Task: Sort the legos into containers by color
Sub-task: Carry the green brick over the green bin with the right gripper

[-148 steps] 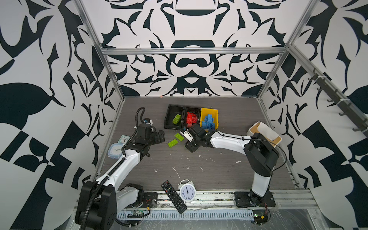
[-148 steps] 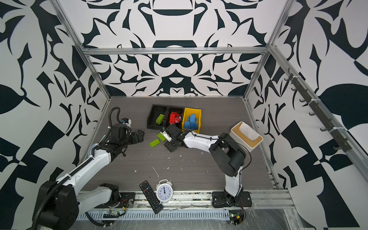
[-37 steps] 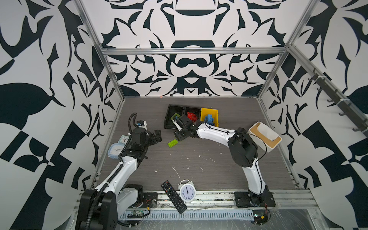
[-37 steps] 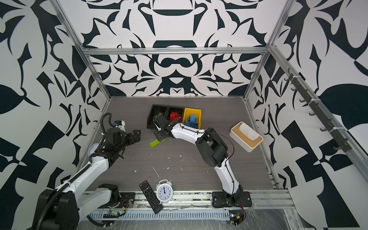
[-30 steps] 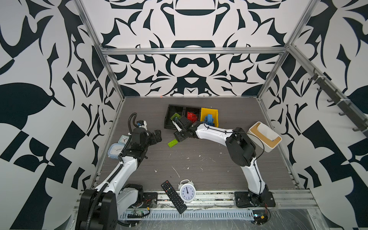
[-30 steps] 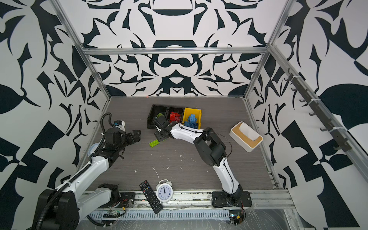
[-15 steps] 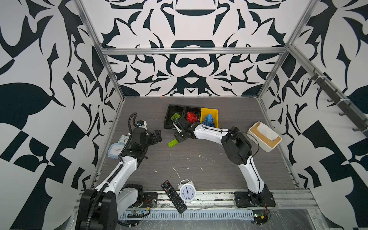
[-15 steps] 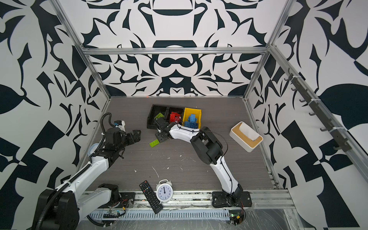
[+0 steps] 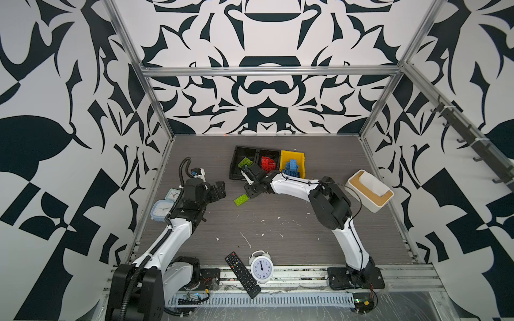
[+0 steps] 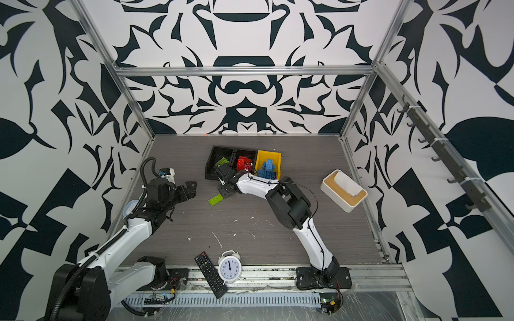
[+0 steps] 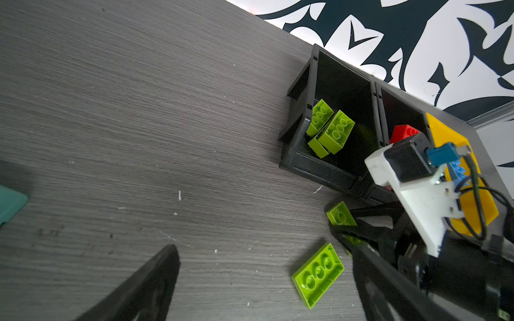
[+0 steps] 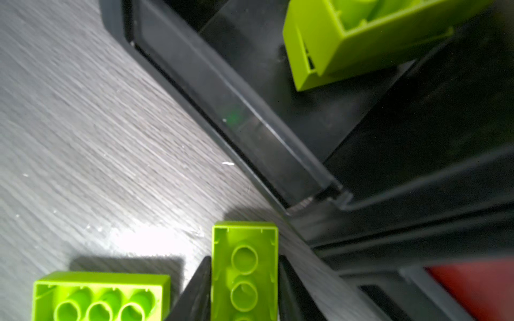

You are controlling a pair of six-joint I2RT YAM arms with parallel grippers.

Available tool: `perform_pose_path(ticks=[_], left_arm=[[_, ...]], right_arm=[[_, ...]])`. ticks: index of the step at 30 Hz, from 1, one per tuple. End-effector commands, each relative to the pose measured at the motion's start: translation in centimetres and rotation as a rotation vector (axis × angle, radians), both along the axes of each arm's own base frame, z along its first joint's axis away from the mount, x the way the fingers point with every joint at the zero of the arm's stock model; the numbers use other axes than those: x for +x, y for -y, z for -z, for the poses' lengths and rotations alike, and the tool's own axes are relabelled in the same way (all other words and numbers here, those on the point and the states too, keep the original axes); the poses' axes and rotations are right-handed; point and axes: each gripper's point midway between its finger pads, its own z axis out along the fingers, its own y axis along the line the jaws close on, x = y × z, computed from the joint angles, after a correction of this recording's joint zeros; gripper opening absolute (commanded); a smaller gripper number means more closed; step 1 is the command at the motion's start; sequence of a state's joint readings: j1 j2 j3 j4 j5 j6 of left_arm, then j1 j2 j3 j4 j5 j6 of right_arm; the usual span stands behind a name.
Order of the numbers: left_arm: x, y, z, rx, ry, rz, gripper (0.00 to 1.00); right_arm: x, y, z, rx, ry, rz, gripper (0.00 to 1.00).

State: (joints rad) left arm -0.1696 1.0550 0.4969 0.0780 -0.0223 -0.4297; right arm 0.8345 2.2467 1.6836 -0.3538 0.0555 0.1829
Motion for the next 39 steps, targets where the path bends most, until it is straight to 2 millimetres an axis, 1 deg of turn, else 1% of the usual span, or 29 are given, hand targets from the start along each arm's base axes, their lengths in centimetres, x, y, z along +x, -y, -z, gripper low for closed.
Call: perform_pose_path(ticks=[1,5,6,8,9,12,15,18,20,25,26,30,33,37,38,39], left_arm=[[-0.1,-0.2,0.2,-0.001,-0.008,-0.009,1.00],[-0.3,-0.4,0.0,0.003,0.005,-0.015,1.00],[-0.3,-0.4,0.0,0.002,0.007,-0.016,1.00],[-0.2,-0.3,0.1,-0.003,0.003,-0.016,1.00],[-0.2,-0.2,0.1,-0.006,0.003,-0.011,1.00],[-0.2,-0.2,0.2,-0.006,-0.002,-0.010,1.00],[-0.2,-0.2,0.1,-0.008,0.003,-0.011,1.00],[-0.2,-0.2,0.0,-0.009,0.005,-0.010,1.00],[-0.3,-0.2,0.0,-0.010,0.007,-0.011,1.00],[-0.3,-0.3,-0.1,-0.011,0.011,-0.015,1.00],[-0.3,-0.3,-0.2,-0.013,0.014,-0.015,1.00],[-0.4,-0.3,-0.2,-0.012,0.016,-0.017,1.00],[-0.4,-0.3,-0.2,-0.010,0.017,-0.016,1.00],[-0.4,-0.3,-0.2,-0.009,0.016,-0.017,1.00],[-0.4,-0.4,-0.3,-0.008,0.018,-0.018,1.00],[-0.4,-0.4,-0.3,-0.008,0.018,-0.018,1.00]], right_arm=[[0.7,-0.3,-2.2,0.035,0.045,0.011,0.35],[0.6,-0.3,-3.0,0.042,0.054,0.015,0.30],[0.6,-0.3,-3.3,0.046,0.063,0.016,0.30],[0.5,-0.4,-4.3,0.063,0.083,0.013,0.23],[0.4,-0.6,-4.7,0.074,0.093,0.009,0.23],[0.0,-1.3,-6.7,0.122,0.106,-0.008,0.22],[0.2,-2.0,-9.3,0.164,0.151,-0.010,0.21],[1.5,-2.4,-11.7,0.190,0.216,0.016,0.21],[2.4,-3.1,-13.1,0.213,0.251,0.027,0.21],[5.5,-4.1,-15.3,0.240,0.338,0.077,0.20],[6.5,-3.9,-15.8,0.237,0.371,0.108,0.20],[9.4,-4.1,-16.6,0.261,0.419,0.157,0.21],[11.2,-4.1,-16.1,0.276,0.421,0.187,0.21],[12.7,-4.0,-15.3,0.288,0.414,0.212,0.23],[12.9,-4.1,-15.1,0.287,0.414,0.212,0.25],[13.0,-4.2,-15.0,0.285,0.413,0.211,0.29]])
